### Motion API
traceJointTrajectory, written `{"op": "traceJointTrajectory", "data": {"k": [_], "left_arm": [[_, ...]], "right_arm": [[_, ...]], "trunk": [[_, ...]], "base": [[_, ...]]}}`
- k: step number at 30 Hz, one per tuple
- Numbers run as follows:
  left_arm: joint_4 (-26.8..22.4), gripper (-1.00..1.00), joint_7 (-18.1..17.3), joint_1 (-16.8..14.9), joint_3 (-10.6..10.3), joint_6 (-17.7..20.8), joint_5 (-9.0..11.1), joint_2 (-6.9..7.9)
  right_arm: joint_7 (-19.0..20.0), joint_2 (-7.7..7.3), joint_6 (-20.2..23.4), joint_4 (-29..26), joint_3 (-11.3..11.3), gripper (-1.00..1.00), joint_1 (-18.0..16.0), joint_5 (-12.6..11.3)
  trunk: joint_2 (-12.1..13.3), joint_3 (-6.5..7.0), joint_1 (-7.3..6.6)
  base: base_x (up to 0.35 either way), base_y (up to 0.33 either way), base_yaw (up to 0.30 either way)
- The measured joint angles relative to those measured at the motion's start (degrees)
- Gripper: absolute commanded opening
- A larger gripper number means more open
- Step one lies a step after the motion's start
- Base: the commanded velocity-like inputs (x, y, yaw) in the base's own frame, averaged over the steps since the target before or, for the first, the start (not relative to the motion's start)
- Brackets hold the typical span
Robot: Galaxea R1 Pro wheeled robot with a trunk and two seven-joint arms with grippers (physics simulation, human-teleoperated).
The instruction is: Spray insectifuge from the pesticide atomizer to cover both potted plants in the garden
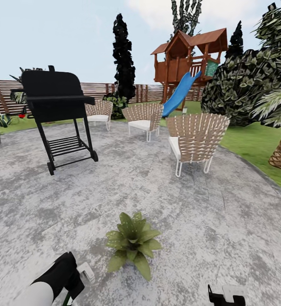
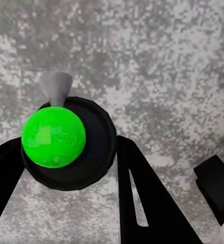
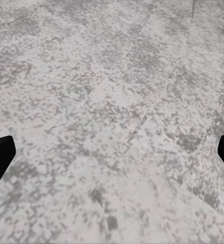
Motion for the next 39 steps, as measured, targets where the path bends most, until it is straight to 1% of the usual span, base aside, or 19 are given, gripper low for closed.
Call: {"op": "traceJointTrajectory", "data": {"k": [3, 7, 14, 19, 27, 31, 33, 39], "left_arm": [[0.0, -1.0, 0.0, 0.0, 0.0, -0.1, 0.0, -0.06], [0.0, -1.0, 0.0, 0.0, 0.0, -0.1, 0.0, -0.07], [0.1, -1.0, 0.0, 0.0, 0.0, 0.0, 0.0, -0.08], [0.0, -1.0, 0.0, 0.0, 0.1, 0.0, 0.0, -0.17], [0.1, -1.0, 0.0, 0.0, 0.0, 0.0, 0.0, -0.26], [0.1, -1.0, 0.0, 0.0, 0.0, 0.0, 0.0, -0.26], [0.1, -1.0, 0.0, 0.0, 0.0, 0.0, 0.0, -0.25], [0.0, -1.0, 0.0, 0.0, 0.0, 0.0, 0.1, -0.39]], "right_arm": [[0.0, 0.02, 0.0, 0.0, 0.0, 1.0, 0.0, 0.0], [0.0, 0.03, 0.0, 0.0, 0.0, 1.0, 0.0, 0.0], [0.0, 0.03, 0.0, 0.0, 0.0, 1.0, 0.0, 0.0], [0.0, 0.03, 0.0, 0.0, 0.0, 1.0, 0.0, 0.0], [0.0, -0.06, 0.0, 0.0, 0.0, 1.0, 0.0, 0.0], [0.0, -0.02, 0.0, 0.0, 0.0, 1.0, 0.0, 0.0], [0.0, -0.01, 0.0, 0.0, 0.0, 1.0, 0.0, 0.0], [0.0, 0.03, 0.0, 0.0, 0.0, 1.0, 0.0, 0.0]], "trunk": [[0.0, 0.0, 0.0], [0.0, 0.0, 0.0], [0.0, 0.0, 0.0], [0.0, 0.0, -0.01], [0.0, 0.0, -0.02], [0.0, 0.0, 0.0], [0.0, 0.0, 0.0], [0.0, 0.0, 0.0]], "base": [[0.0, -0.268, 0.069], [0.0, -0.224, 0.228], [0.0, -0.019, 0.254], [0.041, -0.038, 0.033], [0.18, -0.202, 0.001], [0.067, -0.257, 0.018], [0.009, -0.228, 0.167], [0.001, -0.022, 0.268]]}}
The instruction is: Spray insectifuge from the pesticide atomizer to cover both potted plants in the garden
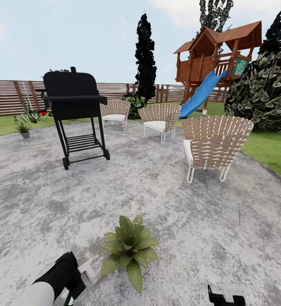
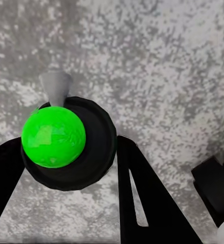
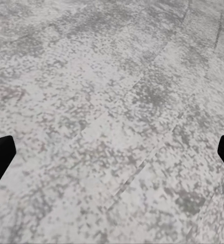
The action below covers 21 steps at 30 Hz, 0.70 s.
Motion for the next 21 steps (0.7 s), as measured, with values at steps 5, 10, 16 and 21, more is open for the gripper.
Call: {"op": "traceJointTrajectory", "data": {"k": [5, 10, 16, 21], "left_arm": [[0.0, -1.0, 0.0, 0.0, -0.1, 0.0, -0.1, -0.05], [0.3, -1.0, 0.0, 0.0, -0.3, -0.1, -0.1, -0.21], [0.2, -1.0, 0.0, 0.0, -0.3, -0.1, -0.1, -0.14], [0.1, -1.0, 0.0, 0.0, -0.3, -0.1, -0.2, -0.13]], "right_arm": [[0.0, 0.0, 0.0, 0.0, 0.0, 1.0, 0.0, 0.0], [0.0, 0.0, 0.0, 0.0, 0.0, 1.0, 0.0, 0.0], [0.0, 0.0, 0.0, 0.0, 0.0, 1.0, 0.0, 0.0], [0.0, 0.0, 0.0, 0.0, 0.0, 1.0, 0.0, 0.0]], "trunk": [[0.0, 0.0, 0.0], [0.0, 0.0, -0.01], [0.0, 0.0, 0.0], [0.0, 0.0, 0.02]], "base": [[0.0, -0.001, 0.277], [0.073, -0.179, 0.14], [0.067, -0.247, 0.005], [-0.156, -0.186, 0.129]]}}
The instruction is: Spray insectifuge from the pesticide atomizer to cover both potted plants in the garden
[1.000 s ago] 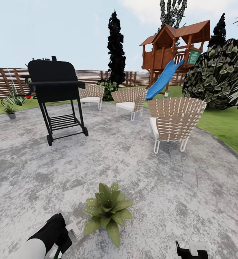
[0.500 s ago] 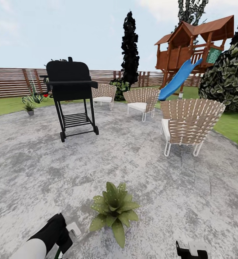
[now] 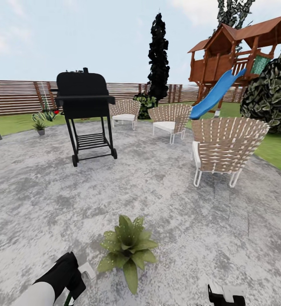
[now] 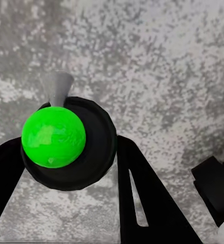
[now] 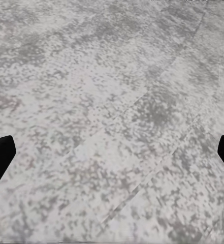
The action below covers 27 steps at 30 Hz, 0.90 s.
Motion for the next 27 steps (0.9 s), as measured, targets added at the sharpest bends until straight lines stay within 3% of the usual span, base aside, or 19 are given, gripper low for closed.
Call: {"op": "traceJointTrajectory", "data": {"k": [6, 13, 27], "left_arm": [[0.0, -1.0, 0.0, 0.0, 0.0, 0.0, 0.0, 0.0], [-0.1, -1.0, 0.0, 0.0, 0.4, 0.1, 0.1, 0.0], [-0.1, -1.0, 0.1, 0.0, 0.4, 0.1, 0.1, -0.11]], "right_arm": [[0.0, 0.0, 0.0, 0.0, 0.0, 1.0, 0.0, 0.0], [0.0, 0.0, 0.0, 0.0, 0.0, 1.0, 0.0, 0.0], [0.1, -0.09, 0.0, 0.0, 0.0, 1.0, 0.0, 0.0]], "trunk": [[0.0, 0.0, 0.0], [0.0, 0.0, -0.02], [0.0, 0.0, -0.03]], "base": [[-0.21, -0.155, 0.268], [-0.021, -0.015, 0.269], [0.113, -0.16, 0.017]]}}
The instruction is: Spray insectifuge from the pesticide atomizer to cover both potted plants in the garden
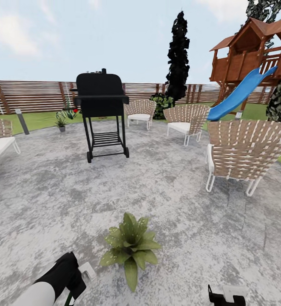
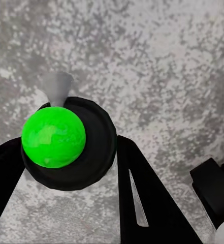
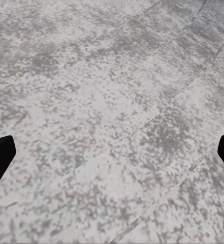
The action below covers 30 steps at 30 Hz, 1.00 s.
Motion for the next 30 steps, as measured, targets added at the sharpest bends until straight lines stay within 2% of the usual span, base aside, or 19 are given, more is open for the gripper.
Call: {"op": "traceJointTrajectory", "data": {"k": [4, 18, 22, 30], "left_arm": [[0.0, -1.0, 0.0, 0.0, -0.1, 0.0, -0.1, 0.02], [0.0, -1.0, 0.0, 0.0, -0.1, 0.0, 0.0, -0.01], [0.0, -1.0, 0.0, 0.0, -0.1, 0.0, 0.0, -0.42], [-0.1, -1.0, 0.0, 0.0, 0.0, 0.0, -0.1, -0.54]], "right_arm": [[-0.1, 0.08, 0.0, 0.0, 0.0, 1.0, 0.0, 0.0], [-0.1, 0.09, 0.0, 0.0, 0.0, 1.0, 0.0, 0.0], [-0.1, 0.09, 0.0, 0.0, 0.0, 1.0, 0.0, 0.0], [-0.1, 0.09, 0.0, 0.0, 0.0, 1.0, 0.0, 0.0]], "trunk": [[0.0, 0.0, 0.02], [0.0, 0.0, 0.01], [0.0, 0.0, 0.0], [0.0, 0.0, -0.01]], "base": [[-0.061, -0.233, 0.089], [-0.087, -0.245, 0.271], [0.072, -0.268, 0.236], [0.189, -0.223, 0.017]]}}
